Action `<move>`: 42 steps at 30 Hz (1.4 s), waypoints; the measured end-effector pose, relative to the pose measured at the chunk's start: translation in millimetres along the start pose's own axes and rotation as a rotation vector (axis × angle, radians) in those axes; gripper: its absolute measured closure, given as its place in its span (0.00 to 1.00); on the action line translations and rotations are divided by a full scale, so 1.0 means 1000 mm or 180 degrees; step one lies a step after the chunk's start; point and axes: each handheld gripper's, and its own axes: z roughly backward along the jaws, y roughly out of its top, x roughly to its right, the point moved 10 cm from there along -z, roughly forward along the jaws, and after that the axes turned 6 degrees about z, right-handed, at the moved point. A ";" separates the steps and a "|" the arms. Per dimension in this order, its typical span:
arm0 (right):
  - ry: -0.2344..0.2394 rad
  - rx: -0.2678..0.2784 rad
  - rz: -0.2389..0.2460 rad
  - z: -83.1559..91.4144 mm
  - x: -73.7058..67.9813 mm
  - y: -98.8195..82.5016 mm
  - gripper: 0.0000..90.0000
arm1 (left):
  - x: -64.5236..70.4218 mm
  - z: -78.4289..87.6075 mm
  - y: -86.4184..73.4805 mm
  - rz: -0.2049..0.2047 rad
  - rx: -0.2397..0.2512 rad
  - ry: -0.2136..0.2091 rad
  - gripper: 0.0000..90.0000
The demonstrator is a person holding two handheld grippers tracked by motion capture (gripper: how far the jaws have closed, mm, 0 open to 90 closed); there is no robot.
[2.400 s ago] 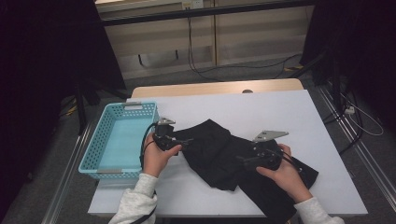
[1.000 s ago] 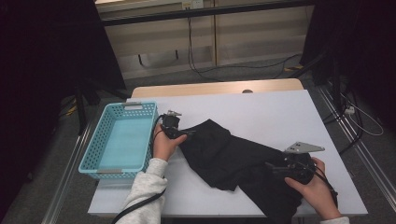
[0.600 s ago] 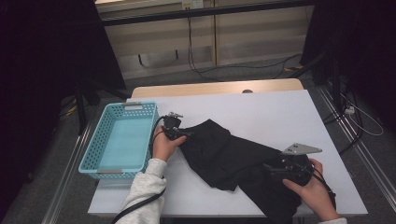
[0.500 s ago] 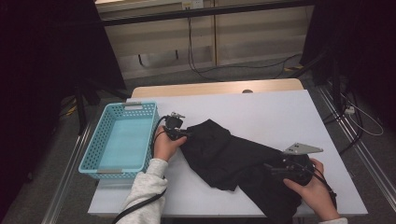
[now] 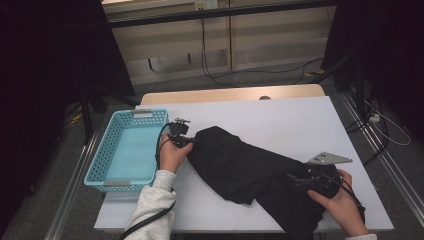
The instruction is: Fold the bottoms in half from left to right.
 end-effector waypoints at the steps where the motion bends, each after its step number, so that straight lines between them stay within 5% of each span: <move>1: -0.0020 0.0006 0.0002 0.001 0.002 0.000 0.28 | -0.002 0.003 0.002 -0.0002 0.0040 0.0030 0.94; 12: -0.0244 -0.0123 -0.0237 0.011 0.035 -0.023 0.32 | -0.011 0.015 0.008 -0.0003 0.0202 0.0106 0.95; 20: -0.0347 -0.0219 -0.0297 0.014 0.054 -0.037 0.45 | -0.014 0.016 0.008 -0.0010 0.0245 0.0088 0.94; 23: -0.0380 -0.0265 -0.0269 0.010 0.055 -0.042 0.55 | -0.014 0.015 0.009 -0.0010 0.0266 0.0088 0.94; 27: -0.0293 -0.0251 -0.0285 0.011 0.055 -0.040 0.89 | -0.014 0.015 0.011 0.0007 0.0300 0.0098 0.94; 29: -0.0218 -0.0235 -0.0304 0.011 0.054 -0.040 0.98 | -0.013 0.015 0.010 0.0024 0.0299 0.0060 0.94; 32: -0.0192 -0.0282 -0.0291 0.012 0.056 -0.040 0.99 | -0.013 0.017 0.012 0.0022 0.0315 0.0059 0.94; 39: -0.0416 -0.0212 -0.0264 0.013 0.080 -0.035 0.98 | -0.014 0.014 0.013 0.0030 0.0337 0.0073 0.95; 42: -0.0509 -0.0162 -0.0300 0.008 0.086 -0.034 0.86 | -0.014 0.014 0.013 -0.0001 0.0351 0.0094 0.92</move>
